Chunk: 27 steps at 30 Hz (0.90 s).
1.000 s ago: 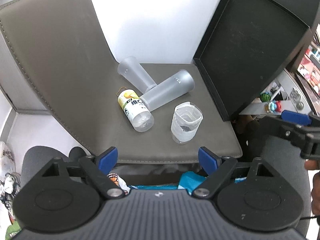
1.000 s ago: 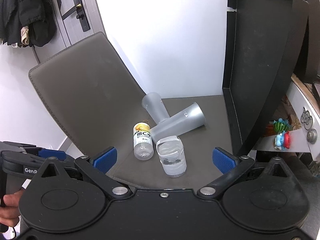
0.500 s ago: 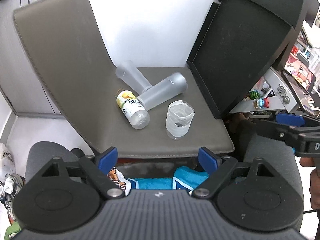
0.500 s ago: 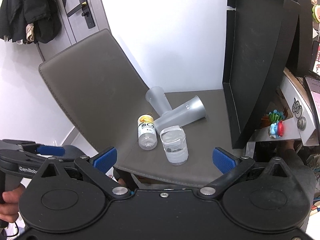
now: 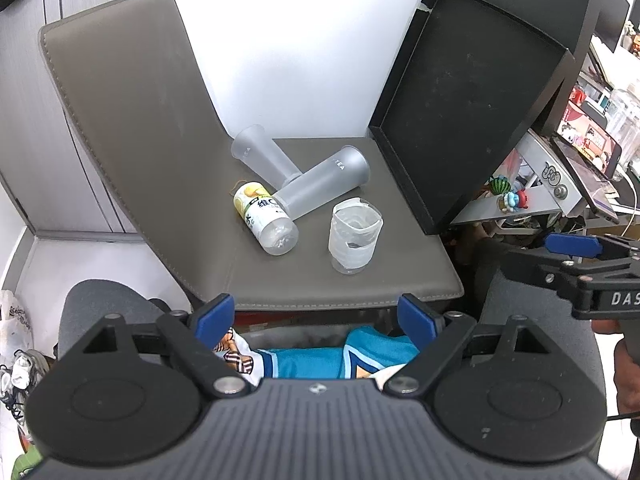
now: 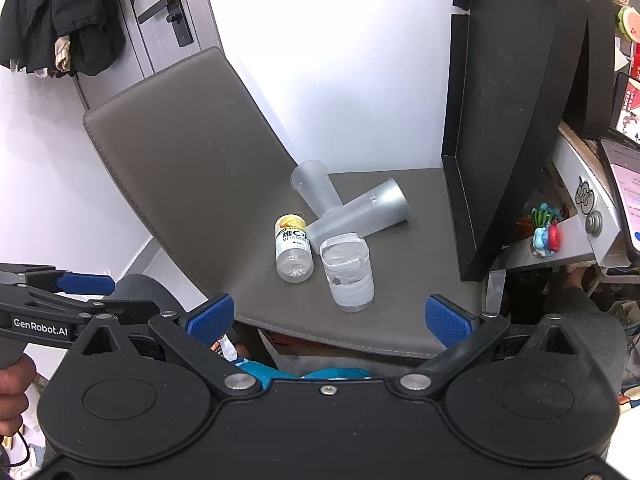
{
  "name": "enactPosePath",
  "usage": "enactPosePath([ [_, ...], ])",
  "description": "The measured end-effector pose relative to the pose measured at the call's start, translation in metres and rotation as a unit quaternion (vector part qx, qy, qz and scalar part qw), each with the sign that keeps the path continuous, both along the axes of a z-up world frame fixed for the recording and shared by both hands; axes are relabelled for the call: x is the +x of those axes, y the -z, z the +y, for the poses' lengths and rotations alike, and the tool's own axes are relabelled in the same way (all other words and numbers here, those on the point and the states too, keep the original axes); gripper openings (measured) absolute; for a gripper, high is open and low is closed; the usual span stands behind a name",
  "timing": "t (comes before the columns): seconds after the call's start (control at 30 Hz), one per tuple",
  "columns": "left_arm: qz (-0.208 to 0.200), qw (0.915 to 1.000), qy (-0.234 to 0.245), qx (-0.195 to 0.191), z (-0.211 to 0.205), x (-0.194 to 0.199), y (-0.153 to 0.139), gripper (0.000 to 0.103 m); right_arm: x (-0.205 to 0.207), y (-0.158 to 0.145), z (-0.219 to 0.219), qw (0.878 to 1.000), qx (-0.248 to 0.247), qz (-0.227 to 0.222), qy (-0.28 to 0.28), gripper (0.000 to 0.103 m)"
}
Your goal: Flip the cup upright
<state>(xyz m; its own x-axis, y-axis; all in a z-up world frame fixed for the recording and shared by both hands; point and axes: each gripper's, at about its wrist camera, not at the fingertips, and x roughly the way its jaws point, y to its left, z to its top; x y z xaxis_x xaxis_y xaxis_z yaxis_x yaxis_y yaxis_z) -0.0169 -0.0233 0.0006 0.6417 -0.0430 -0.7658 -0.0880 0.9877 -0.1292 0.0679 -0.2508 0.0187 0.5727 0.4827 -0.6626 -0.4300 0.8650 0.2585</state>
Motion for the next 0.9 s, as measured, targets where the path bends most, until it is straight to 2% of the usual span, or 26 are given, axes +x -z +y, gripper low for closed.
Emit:
enactPosePath([
  [0.9, 0.0, 1.0, 0.006, -0.001, 0.0002, -0.0032, -0.0033, 0.088, 0.0016, 0.0018, -0.0039, 1.0, 0.0, 0.003, -0.001, 0.103],
])
